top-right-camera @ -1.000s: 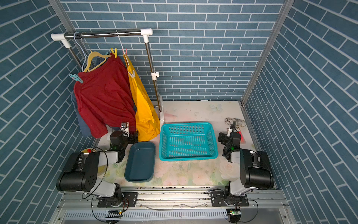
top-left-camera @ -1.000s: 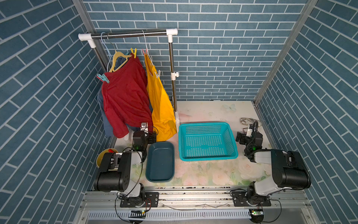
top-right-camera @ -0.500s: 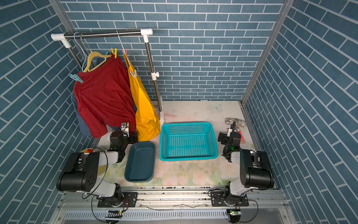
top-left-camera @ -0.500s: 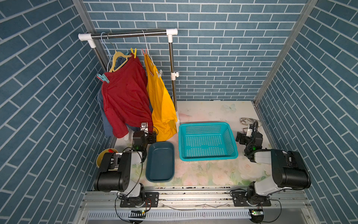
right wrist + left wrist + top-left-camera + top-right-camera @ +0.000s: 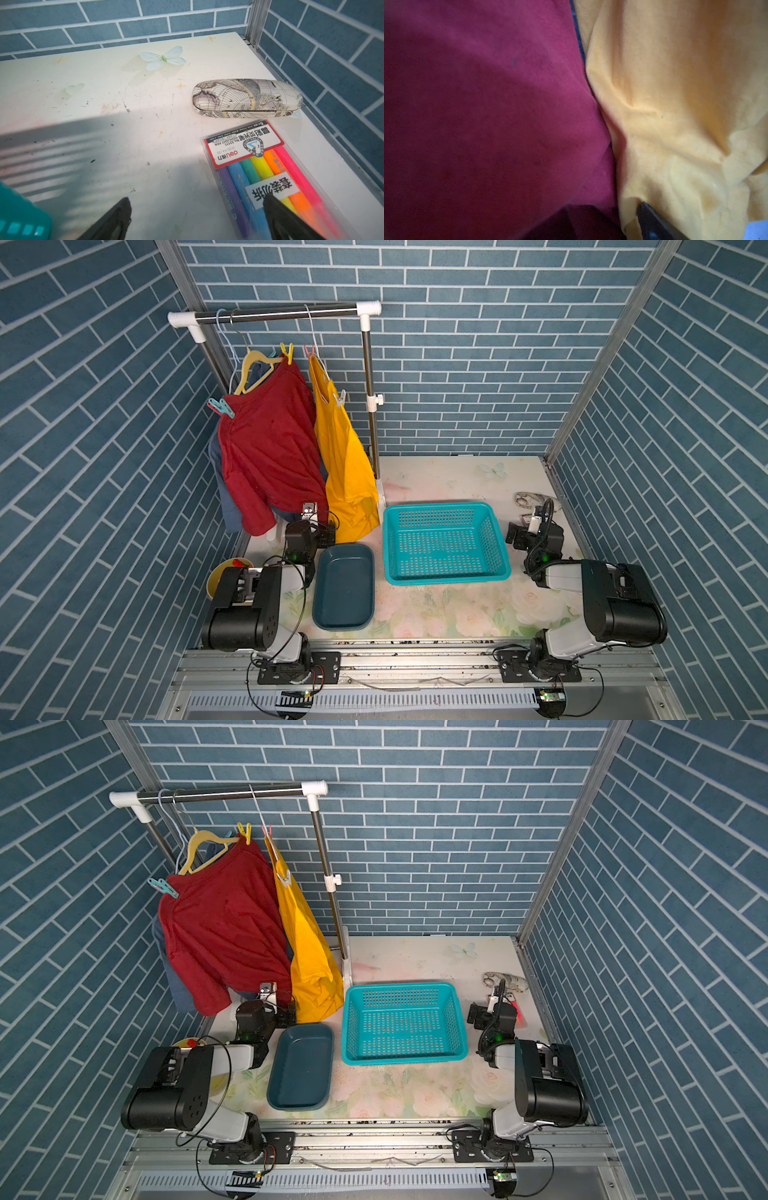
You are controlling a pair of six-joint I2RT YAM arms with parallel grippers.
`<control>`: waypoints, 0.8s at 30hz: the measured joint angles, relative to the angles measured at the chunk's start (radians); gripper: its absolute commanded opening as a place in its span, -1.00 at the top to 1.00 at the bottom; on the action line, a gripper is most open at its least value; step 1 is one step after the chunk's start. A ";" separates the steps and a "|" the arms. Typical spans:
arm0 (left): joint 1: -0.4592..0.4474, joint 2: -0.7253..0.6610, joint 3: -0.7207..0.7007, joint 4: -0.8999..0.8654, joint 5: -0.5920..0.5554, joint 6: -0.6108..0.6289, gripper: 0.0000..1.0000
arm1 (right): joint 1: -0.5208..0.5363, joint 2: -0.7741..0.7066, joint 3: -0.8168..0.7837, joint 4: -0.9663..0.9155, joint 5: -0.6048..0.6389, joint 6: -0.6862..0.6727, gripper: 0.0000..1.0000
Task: Remove the clothespins securing t-shirts to the hanger
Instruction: Pick up the hanger from the clothes rail.
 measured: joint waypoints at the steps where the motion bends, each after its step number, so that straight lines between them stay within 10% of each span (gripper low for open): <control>1: 0.000 -0.003 0.005 -0.013 0.012 0.006 -0.99 | 0.000 0.000 0.000 0.000 0.000 0.000 -0.98; 10: -0.022 -0.167 0.259 -0.438 0.081 0.015 -0.99 | 0.000 -0.003 0.003 -0.011 0.000 -0.007 -0.80; 24: -0.026 -0.504 0.415 -1.056 0.119 -0.174 -0.99 | 0.012 -0.372 0.395 -0.698 0.029 0.148 -0.41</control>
